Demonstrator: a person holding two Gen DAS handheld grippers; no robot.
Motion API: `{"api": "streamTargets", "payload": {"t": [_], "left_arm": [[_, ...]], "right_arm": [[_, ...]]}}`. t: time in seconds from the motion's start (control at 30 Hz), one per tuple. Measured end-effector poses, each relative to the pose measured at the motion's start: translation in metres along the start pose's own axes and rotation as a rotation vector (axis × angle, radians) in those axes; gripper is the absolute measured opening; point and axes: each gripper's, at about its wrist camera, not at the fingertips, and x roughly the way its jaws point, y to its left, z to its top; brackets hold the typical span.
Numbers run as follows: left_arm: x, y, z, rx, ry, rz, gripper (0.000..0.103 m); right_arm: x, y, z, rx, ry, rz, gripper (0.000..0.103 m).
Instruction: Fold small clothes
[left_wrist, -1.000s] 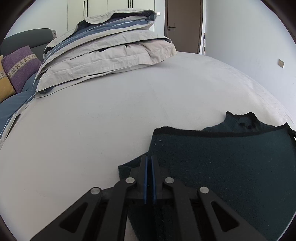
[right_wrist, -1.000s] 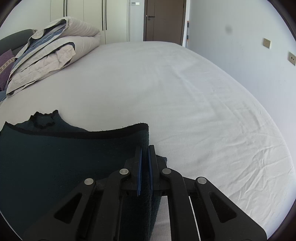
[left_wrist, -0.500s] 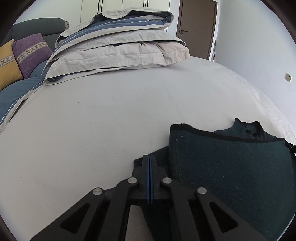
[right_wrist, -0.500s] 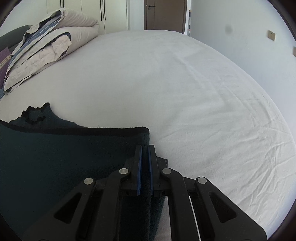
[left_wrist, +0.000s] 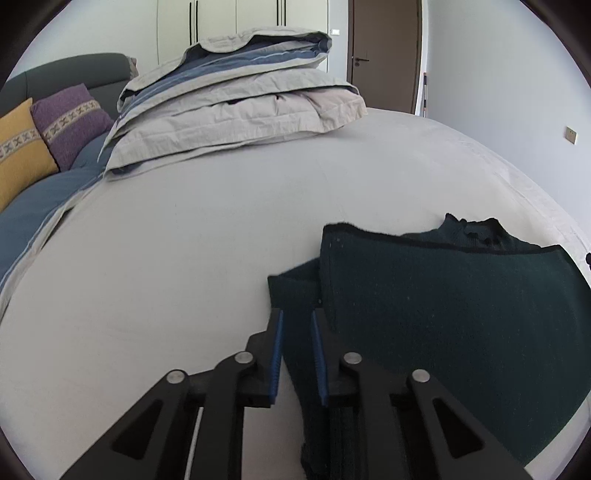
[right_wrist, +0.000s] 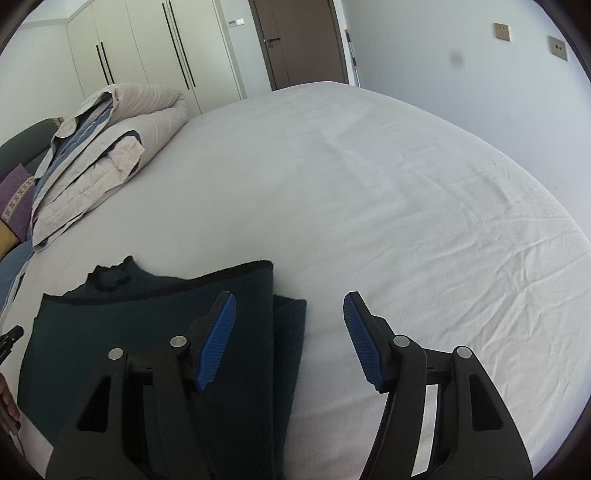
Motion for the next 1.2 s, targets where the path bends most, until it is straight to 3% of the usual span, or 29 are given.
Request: {"api": "streamTargets", "payload": {"t": [0.1, 0.33, 0.5, 0.63, 0.8, 0.93, 1.0, 1.07, 1.1, 1.13, 1.2], "left_arm": [[0.009, -0.003, -0.018, -0.008, 0.062, -0.015, 0.022], [-0.004, -0.005, -0.034, 0.017, 0.064, -0.035, 0.012], [-0.01, -0.006, -0.042, 0.034, 0.061, -0.026, 0.008], [-0.011, -0.006, -0.046, 0.036, 0.061, -0.02, 0.007], [-0.011, -0.004, -0.047, 0.022, 0.065, -0.03, 0.007], [-0.022, 0.01, -0.045, -0.072, 0.039, -0.092, 0.007], [-0.031, 0.017, -0.045, -0.123, 0.015, -0.104, 0.016], [-0.036, 0.017, -0.043, -0.139, 0.004, -0.138, 0.038], [-0.037, 0.014, -0.042, -0.13, 0.005, -0.145, 0.056], [-0.037, 0.011, -0.042, -0.114, 0.004, -0.147, 0.064], [-0.034, 0.003, -0.041, -0.084, 0.014, -0.152, 0.064]], "right_arm": [[-0.014, 0.014, -0.025, -0.073, 0.035, 0.015, 0.059], [-0.001, 0.051, -0.062, -0.197, 0.109, 0.012, 0.059], [0.01, 0.058, -0.057, -0.204, 0.101, -0.019, 0.05], [0.021, 0.064, -0.059, -0.26, 0.113, -0.039, 0.049], [0.029, 0.061, -0.051, -0.244, 0.125, -0.025, 0.049], [0.027, 0.061, -0.047, -0.231, 0.114, -0.016, 0.049], [0.018, 0.057, -0.045, -0.193, 0.093, -0.022, 0.05], [0.007, 0.052, -0.042, -0.133, 0.066, -0.011, 0.05], [0.0, 0.049, -0.041, -0.102, 0.05, 0.002, 0.05], [-0.006, 0.047, -0.041, -0.076, 0.034, 0.009, 0.05], [-0.017, 0.047, -0.043, -0.051, 0.012, 0.02, 0.05]]}}
